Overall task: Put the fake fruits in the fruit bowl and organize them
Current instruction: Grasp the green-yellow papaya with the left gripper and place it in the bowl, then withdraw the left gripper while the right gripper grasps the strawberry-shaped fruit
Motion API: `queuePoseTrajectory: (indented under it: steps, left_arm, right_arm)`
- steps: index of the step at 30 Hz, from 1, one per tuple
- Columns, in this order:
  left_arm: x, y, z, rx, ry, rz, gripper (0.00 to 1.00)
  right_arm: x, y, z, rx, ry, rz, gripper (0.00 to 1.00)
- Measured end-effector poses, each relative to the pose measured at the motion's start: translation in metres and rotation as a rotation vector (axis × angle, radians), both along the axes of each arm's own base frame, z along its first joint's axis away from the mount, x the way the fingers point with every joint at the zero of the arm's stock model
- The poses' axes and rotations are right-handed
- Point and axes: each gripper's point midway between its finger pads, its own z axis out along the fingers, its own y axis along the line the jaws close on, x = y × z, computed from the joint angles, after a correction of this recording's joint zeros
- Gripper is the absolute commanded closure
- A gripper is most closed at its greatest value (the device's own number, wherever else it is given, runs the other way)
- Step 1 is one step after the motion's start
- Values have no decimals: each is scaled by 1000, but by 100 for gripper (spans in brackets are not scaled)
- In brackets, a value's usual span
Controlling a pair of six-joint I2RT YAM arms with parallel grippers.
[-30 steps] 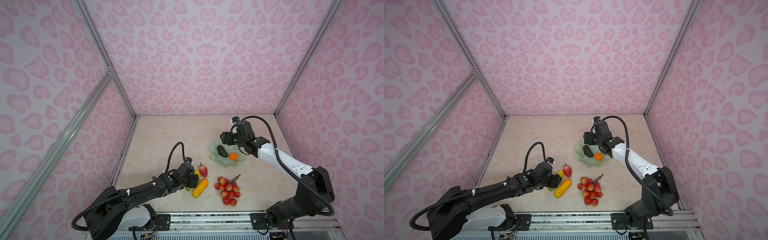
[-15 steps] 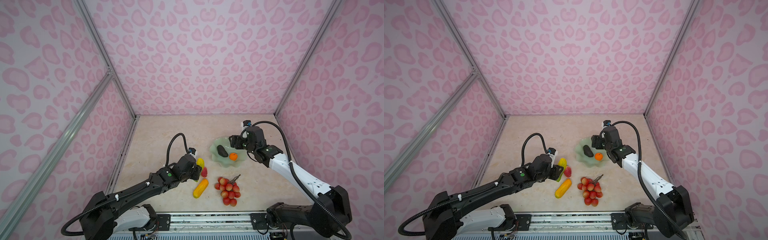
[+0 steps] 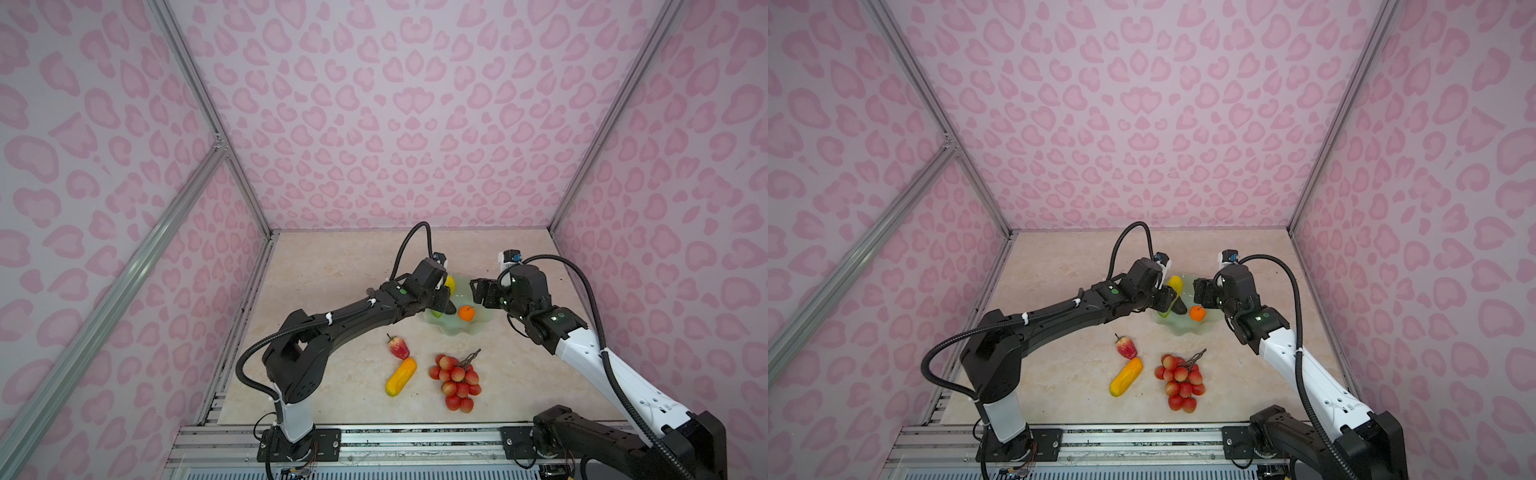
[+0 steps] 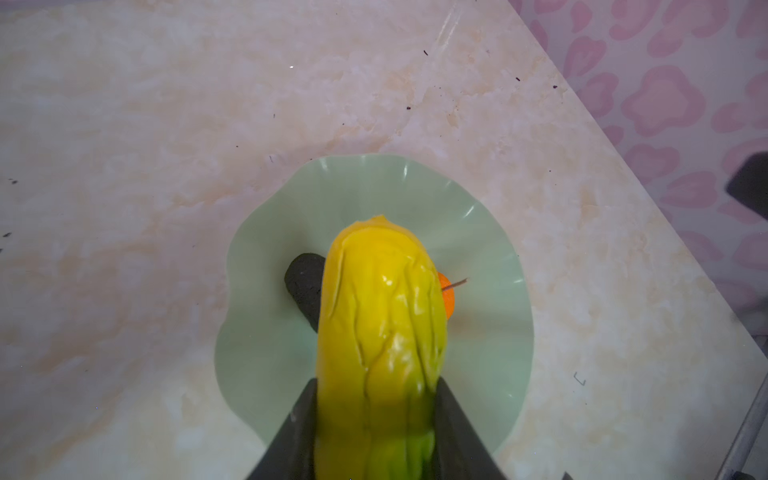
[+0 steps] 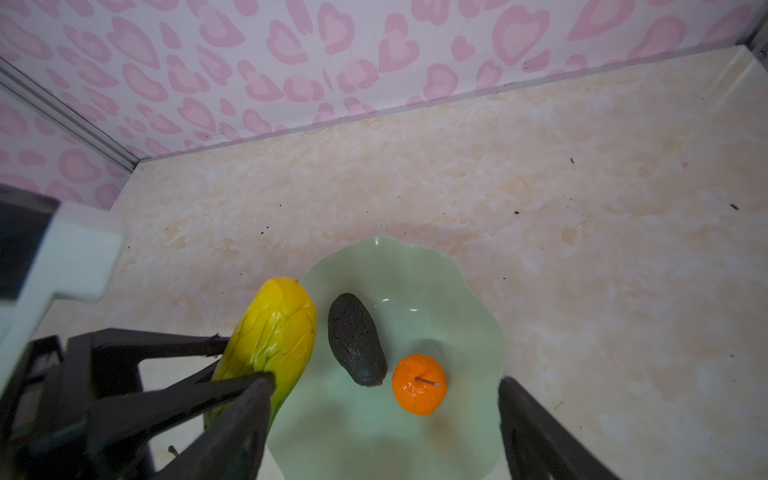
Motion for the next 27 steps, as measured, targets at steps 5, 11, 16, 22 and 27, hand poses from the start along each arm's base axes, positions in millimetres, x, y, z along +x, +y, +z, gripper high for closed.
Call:
queuePoseTrajectory:
  steps: [5,11,16,22,27]
  left_arm:
    - [14,-7,-37,21,70,12,65]
    - [16,-5,-48,17,115,31,39]
    - [13,-4,-28,-16,95,28,33]
    - [9,26,79,-144,-107,85,31]
    - [-9,87,141,-216,-309,215,25]
  right_arm:
    - [-7,-6,0,-2,3,-9,14]
    - [-8,-9,-2,-7,5,-14,14]
    - [-6,-9,-5,-23,17,-9,15]
    - [-5,-5,-9,-34,25,15,17]
    - [-9,27,-22,-36,59,128,17]
